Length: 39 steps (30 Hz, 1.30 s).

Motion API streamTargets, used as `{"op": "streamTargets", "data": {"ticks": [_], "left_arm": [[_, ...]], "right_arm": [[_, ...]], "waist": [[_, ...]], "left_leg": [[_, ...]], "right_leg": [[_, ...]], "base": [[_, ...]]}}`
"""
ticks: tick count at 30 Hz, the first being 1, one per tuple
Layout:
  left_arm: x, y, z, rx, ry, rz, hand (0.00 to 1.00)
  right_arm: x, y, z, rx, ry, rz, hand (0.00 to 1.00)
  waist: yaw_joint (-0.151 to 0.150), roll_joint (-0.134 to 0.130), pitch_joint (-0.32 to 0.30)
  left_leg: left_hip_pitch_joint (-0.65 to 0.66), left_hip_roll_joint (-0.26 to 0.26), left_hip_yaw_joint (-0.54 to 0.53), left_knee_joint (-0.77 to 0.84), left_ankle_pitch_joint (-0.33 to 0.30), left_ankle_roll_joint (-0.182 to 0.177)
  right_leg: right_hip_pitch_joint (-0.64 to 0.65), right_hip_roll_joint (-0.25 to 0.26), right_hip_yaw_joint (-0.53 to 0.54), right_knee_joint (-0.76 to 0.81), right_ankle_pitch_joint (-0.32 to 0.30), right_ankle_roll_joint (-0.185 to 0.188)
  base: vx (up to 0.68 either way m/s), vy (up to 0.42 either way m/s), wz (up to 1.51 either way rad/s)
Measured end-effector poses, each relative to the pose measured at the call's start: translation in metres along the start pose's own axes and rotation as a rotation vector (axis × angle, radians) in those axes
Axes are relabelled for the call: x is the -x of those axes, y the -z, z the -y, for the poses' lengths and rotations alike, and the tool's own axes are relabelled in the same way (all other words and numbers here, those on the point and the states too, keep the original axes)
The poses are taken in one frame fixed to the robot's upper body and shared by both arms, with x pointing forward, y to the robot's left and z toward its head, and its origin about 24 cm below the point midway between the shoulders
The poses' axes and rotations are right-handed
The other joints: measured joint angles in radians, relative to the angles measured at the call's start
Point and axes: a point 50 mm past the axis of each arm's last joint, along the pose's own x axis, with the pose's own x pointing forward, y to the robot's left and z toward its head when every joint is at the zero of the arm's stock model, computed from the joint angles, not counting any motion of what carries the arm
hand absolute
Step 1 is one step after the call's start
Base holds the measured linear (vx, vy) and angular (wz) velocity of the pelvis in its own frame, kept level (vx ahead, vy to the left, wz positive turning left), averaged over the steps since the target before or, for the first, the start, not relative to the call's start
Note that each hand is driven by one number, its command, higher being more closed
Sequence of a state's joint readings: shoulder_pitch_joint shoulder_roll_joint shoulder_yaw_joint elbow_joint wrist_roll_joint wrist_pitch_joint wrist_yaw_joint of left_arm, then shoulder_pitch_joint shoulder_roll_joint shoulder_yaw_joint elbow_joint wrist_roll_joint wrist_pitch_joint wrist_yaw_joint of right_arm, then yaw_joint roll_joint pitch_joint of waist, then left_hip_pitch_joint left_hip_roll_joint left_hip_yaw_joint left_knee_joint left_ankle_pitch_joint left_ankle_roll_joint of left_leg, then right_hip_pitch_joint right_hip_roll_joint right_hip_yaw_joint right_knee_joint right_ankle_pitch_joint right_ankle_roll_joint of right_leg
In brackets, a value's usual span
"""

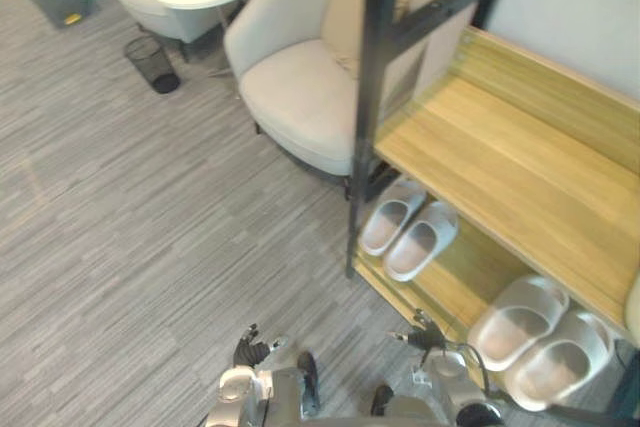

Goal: Organize the slippers on the shoe rack

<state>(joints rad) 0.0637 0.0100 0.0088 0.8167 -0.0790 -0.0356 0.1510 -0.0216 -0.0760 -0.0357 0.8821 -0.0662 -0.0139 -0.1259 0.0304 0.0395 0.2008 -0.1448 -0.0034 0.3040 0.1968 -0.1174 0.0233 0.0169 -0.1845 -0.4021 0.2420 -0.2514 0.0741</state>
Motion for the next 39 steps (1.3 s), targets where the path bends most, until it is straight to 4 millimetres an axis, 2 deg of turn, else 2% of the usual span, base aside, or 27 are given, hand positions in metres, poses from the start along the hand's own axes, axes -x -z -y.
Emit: {"op": "streamTargets", "data": {"ticks": [1, 3, 8, 11, 13, 15, 16, 18, 19, 21, 22, 23, 24, 25, 26, 27, 28, 29, 30, 31, 32, 33, 34, 35, 37, 38, 39], "left_arm": [[0.0, 0.001, -0.001, -0.001, -0.002, -0.004, 0.0], [0.003, 0.008, -0.003, -0.02, -0.005, -0.02, 0.0], [0.005, 0.021, -0.018, -0.056, -0.037, -0.069, 0.0], [0.006, 0.025, -0.026, -0.066, -0.06, -0.076, 0.0], [0.006, 0.026, -0.025, -0.063, -0.059, -0.08, 0.0], [0.008, 0.028, -0.024, -0.059, -0.056, -0.086, 0.0], [0.007, 0.027, -0.026, -0.061, -0.06, -0.083, 0.0], [0.006, 0.024, -0.025, -0.049, -0.061, -0.073, 0.0], [0.005, 0.021, -0.024, -0.033, -0.061, -0.065, 0.0], [0.005, 0.019, -0.024, -0.008, -0.064, -0.059, 0.0], [0.006, 0.02, -0.024, 0.005, -0.069, -0.06, 0.0], [0.006, 0.022, -0.027, 0.018, -0.081, -0.066, 0.0], [0.006, 0.023, -0.028, 0.021, -0.086, -0.069, 0.0], [0.008, 0.027, -0.029, 0.051, -0.1, -0.082, 0.0], [0.009, 0.028, -0.028, 0.062, -0.1, -0.084, 0.0], [0.01, 0.028, -0.026, 0.086, -0.107, -0.08, 0.0], [0.01, 0.024, -0.022, 0.119, -0.11, -0.062, 0.0], [0.01, 0.017, -0.022, 0.167, -0.124, -0.035, 0.0], [0.01, 0.015, -0.021, 0.185, -0.128, -0.025, 0.0], [0.01, 0.01, -0.021, 0.198, -0.131, -0.004, 0.0], [0.01, 0.006, -0.02, 0.195, -0.124, 0.012, 0.0], [0.01, 0.005, -0.02, 0.196, -0.122, 0.015, 0.0], [0.008, 0.002, -0.017, 0.198, -0.113, 0.025, 0.0], [0.007, -0.002, -0.013, 0.195, -0.101, 0.033, 0.0], [0.006, -0.004, -0.01, 0.189, -0.091, 0.035, 0.0], [0.006, -0.004, -0.008, 0.181, -0.081, 0.034, 0.0], [0.002, -0.012, -0.012, 0.163, -0.087, 0.054, 0.0]], "right_arm": [[0.0, 0.001, 0.0, -0.001, 0.0, -0.003, 0.0], [0.0, 0.001, 0.0, -0.001, 0.001, -0.005, 0.0], [-0.001, -0.005, -0.01, -0.013, -0.021, 0.002, 0.0], [-0.004, -0.01, -0.017, -0.004, -0.037, -0.004, 0.0], [-0.005, -0.011, -0.016, -0.002, -0.037, -0.003, 0.0], [-0.004, 0.0, -0.012, 0.008, -0.029, -0.045, 0.0], [-0.002, 0.006, -0.013, 0.006, -0.03, -0.064, 0.0], [0.0, 0.009, -0.016, 0.001, -0.038, -0.071, 0.0], [0.0, 0.009, -0.017, -0.001, -0.038, -0.07, 0.0], [0.0, 0.01, -0.015, -0.001, -0.034, -0.072, 0.0], [0.001, 0.013, -0.016, -0.003, -0.034, -0.079, 0.0], [0.003, 0.016, -0.016, -0.007, -0.034, -0.087, 0.0], [0.004, 0.018, -0.017, -0.007, -0.035, -0.092, 0.0], [0.005, 0.021, -0.02, -0.015, -0.041, -0.104, 0.0], [0.006, 0.022, -0.019, -0.018, -0.037, -0.104, 0.0], [0.006, 0.023, -0.017, -0.036, -0.025, -0.108, 0.0], [0.004, 0.016, -0.018, -0.051, -0.022, -0.086, 0.0], [0.005, 0.01, -0.021, -0.064, -0.026, -0.053, 0.0], [0.006, 0.008, -0.021, -0.069, -0.026, -0.04, 0.0], [0.006, 0.002, -0.025, -0.063, -0.037, -0.014, 0.0], [0.006, 0.0, -0.027, -0.05, -0.045, -0.005, 0.0], [0.006, 0.0, -0.027, -0.05, -0.045, -0.003, 0.0], [0.004, -0.005, -0.025, -0.053, -0.036, 0.01, 0.0], [0.004, -0.004, -0.023, -0.054, -0.023, 0.005, 0.0], [0.006, 0.001, -0.021, -0.06, -0.012, -0.01, 0.0], [0.006, 0.006, -0.019, -0.067, -0.001, -0.027, 0.0], [0.006, 0.007, -0.019, -0.088, 0.004, -0.042, 0.0]], "waist": [[0.001, -0.003, -0.001], [-0.005, 0.004, -0.009], [0.008, -0.007, -0.01], [0.016, -0.032, -0.018], [0.018, -0.032, -0.017], [0.016, -0.02, -0.02], [0.001, -0.023, -0.016], [-0.009, -0.026, -0.016], [-0.011, -0.027, -0.017], [-0.014, -0.026, -0.016], [-0.018, -0.03, -0.019], [-0.02, -0.046, -0.025], [-0.02, -0.057, -0.031], [-0.017, -0.054, -0.042], [-0.017, -0.047, -0.047], [-0.016, -0.025, -0.053], [-0.006, -0.012, -0.04], [0.006, -0.008, -0.026], [0.008, -0.006, -0.018], [0.02, -0.013, -0.005], [0.026, -0.014, -0.005], [0.026, -0.015, -0.005], [0.026, -0.019, -0.003], [0.027, -0.021, -0.001], [0.025, -0.022, -0.001], [0.026, -0.012, -0.006], [0.035, -0.049, -0.002]], "left_leg": [[0.013, -0.014, -0.009, -0.034, 0.015, 0.001], [0.07, -0.068, -0.061, -0.191, 0.104, 0.023], [0.139, -0.099, -0.092, -0.3, 0.169, 0.047], [0.157, -0.111, -0.102, -0.301, 0.153, 0.051], [0.167, -0.117, -0.11, -0.304, 0.13, 0.059], [0.189, -0.114, -0.149, -0.301, 0.116, 0.068], [0.214, -0.111, -0.211, -0.292, 0.112, 0.074], [0.204, -0.105, -0.278, -0.27, 0.104, 0.075], [0.197, -0.104, -0.336, -0.257, 0.1, 0.075], [0.197, -0.105, -0.4, -0.242, 0.09, 0.066], [0.194, -0.112, -0.432, -0.232, 0.084, 0.053], [0.181, -0.134, -0.486, -0.188, 0.056, 0.04], [0.178, -0.141, -0.499, -0.172, 0.043, 0.036], [0.15, -0.147, -0.535, -0.081, -0.006, 0.018], [0.139, -0.141, -0.53, -0.06, -0.017, 0.004], [0.111, -0.122, -0.497, -0.002, -0.046, -0.019], [0.065, -0.109, -0.441, 0.1, -0.068, -0.05], [-0.004, -0.089, -0.36, 0.276, -0.086, -0.078], [-0.03, -0.073, -0.325, 0.361, -0.088, -0.083], [-0.09, -0.002, -0.22, 0.523, -0.115, -0.078], [-0.122, 0.076, -0.145, 0.585, -0.13, -0.054], [-0.134, 0.094, -0.131, 0.586, -0.133, -0.052], [-0.163, 0.138, -0.093, 0.56, -0.14, -0.061], [-0.178, 0.156, -0.069, 0.468, -0.135, -0.056], [-0.185, 0.159, -0.048, 0.337, -0.091, -0.043], [-0.186, 0.16, -0.028, 0.215, -0.001, -0.046], [-0.174, 0.11, 0.003, 0.18, 0.009, -0.03]], "right_leg": [[0.003, -0.004, 0.0, -0.007, 0.0, 0.0], [0.019, -0.005, 0.002, -0.045, 0.013, 0.005], [0.077, 0.0, -0.009, -0.1, 0.052, 0.028], [0.09, -0.013, -0.009, -0.084, 0.044, 0.039], [0.078, -0.033, -0.008, -0.015, 0.029, 0.049], [0.003, -0.071, 0.011, 0.225, 0.03, 0.045], [-0.08, -0.078, 0.089, 0.414, 0.027, 0.017], [-0.135, -0.032, 0.18, 0.451, -0.023, 0.017], [-0.189, 0.008, 0.253, 0.433, -0.046, 0.022], [-0.22, 0.05, 0.328, 0.349, -0.046, 0.03], [-0.228, 0.063, 0.36, 0.288, -0.038, 0.019], [-0.227, 0.049, 0.351, 0.19, 0.004, -0.013], [-0.224, 0.046, 0.345, 0.161, 0.024, -0.014], [-0.192, 0.045, 0.313, 0.107, 0.076, -0.013], [-0.182, 0.047, 0.295, 0.093, 0.077, -0.014], [-0.159, 0.059, 0.263, 0.058, 0.081, -0.021], [-0.136, 0.068, 0.237, 0.037, 0.081, -0.03], [-0.093, 0.077, 0.21, 0.017, 0.076, -0.042], [-0.067, 0.082, 0.196, 0.009, 0.075, -0.048], [-0.013, 0.097, 0.17, -0.008, 0.063, -0.069], [0.024, 0.106, 0.142, -0.021, 0.049, -0.077], [0.034, 0.106, 0.136, -0.027, 0.045, -0.075], [0.062, 0.101, 0.112, -0.054, 0.037, -0.065], [0.083, 0.09, 0.08, -0.077, 0.031, -0.053], [0.101, 0.077, 0.046, -0.089, 0.018, -0.03], [0.117, 0.075, 0.017, -0.097, 0.004, -0.004], [0.125, 0.032, -0.005, -0.109, 0.009, 0.026]], "base": [[-0.05, 0.107, 0.64], [-0.01, 0.084, 0.64], [0.05, 0.039, 0.25], [0.06, -0.02, 0.06], [0.06, 0.0, 0.06], [0.08, 0.032, 0.53], [0.14, 0.022, 0.89], [0.16, -0.028, 1.26], [0.15, -0.058, 1.32], [0.16, -0.065, 1.24], [0.17, -0.118, 1.61], [0.15, -0.129, 1.31], [0.29, -0.225, 1.38], [0.21, -0.151, 0.8], [0.27, -0.153, 0.88], [0.21, -0.078, 0.55], [0.29, -0.143, 0.61], [0.23, -0.132, 0.44], [0.21, -0.121, 0.38], [0.25, -0.135, 0.31], [0.21, -0.105, 0.29], [0.21, -0.101, 0.33], [0.17, -0.007, 0.48], [0.26, 0.04, 0.5], [0.24, 0.128, 0.64], [0.36, 0.233, 1.01], [0.31, 0.202, 0.81]]}}
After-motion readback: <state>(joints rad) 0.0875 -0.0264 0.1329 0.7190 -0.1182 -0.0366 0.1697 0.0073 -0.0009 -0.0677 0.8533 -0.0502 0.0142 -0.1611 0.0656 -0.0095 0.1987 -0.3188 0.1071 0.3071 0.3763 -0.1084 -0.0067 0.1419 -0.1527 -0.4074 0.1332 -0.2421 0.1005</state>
